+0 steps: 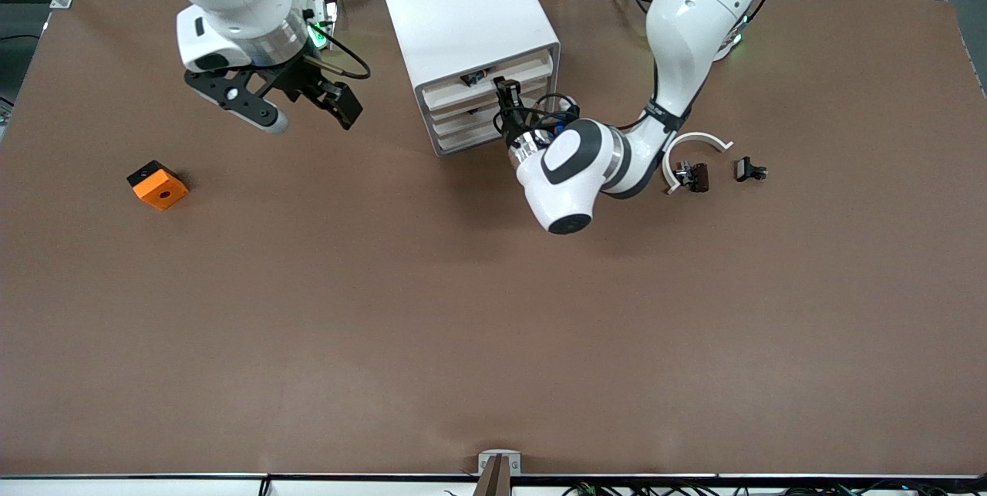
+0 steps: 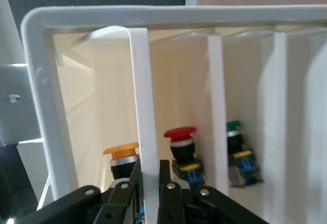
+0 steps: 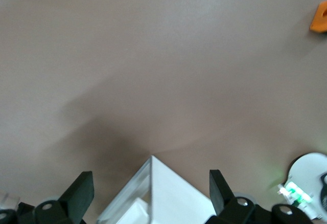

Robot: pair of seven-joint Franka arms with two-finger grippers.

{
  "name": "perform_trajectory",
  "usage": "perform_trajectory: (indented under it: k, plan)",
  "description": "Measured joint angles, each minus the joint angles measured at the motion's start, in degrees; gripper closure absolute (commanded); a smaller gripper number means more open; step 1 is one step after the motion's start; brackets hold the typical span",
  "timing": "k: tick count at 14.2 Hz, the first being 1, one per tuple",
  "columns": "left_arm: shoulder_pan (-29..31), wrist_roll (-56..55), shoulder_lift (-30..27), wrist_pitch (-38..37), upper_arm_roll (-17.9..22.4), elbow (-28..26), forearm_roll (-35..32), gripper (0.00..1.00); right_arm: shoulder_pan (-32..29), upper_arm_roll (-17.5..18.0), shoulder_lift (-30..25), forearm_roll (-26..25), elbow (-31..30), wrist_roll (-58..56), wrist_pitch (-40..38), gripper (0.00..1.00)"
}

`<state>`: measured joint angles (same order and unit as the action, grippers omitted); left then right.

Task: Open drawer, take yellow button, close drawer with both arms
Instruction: 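Pull the drawer open with the left gripper while the right gripper reaches in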

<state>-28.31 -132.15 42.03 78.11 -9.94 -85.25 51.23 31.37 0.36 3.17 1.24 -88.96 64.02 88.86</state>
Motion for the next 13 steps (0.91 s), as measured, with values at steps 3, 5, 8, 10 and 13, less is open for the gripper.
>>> perform_trajectory:
  k: [3, 5, 8, 10, 13]
  plan:
    - [1.9, 0.0, 0.5, 0.0, 1.9, 2.3, 0.0, 1.0, 3.9, 0.1, 3.2, 0.0, 2.9, 9.4, 0.3, 0.0]
    - [2.6, 0.0, 0.8, -0.1, 2.8, 3.2, 0.0, 1.0, 6.6, 0.1, 5.7, 0.0, 4.3, 13.5, 1.8, 0.0]
    - [3.5, 0.1, 1.1, -0.1, 3.4, 4.2, 0.0, 1.0, 10.4, 0.1, 8.9, 0.2, 4.8, 19.4, 7.0, 0.0]
    - [3.7, 0.1, 1.3, -0.1, 3.4, 4.4, 0.0, 0.94, 13.3, 0.1, 11.4, 0.2, 4.8, 22.8, 9.3, 0.0]
    - [4.0, 0.1, 1.4, 0.0, 3.4, 4.8, 0.0, 0.85, 16.5, 0.1, 14.9, 0.2, 5.0, 27.8, 13.3, 0.0]
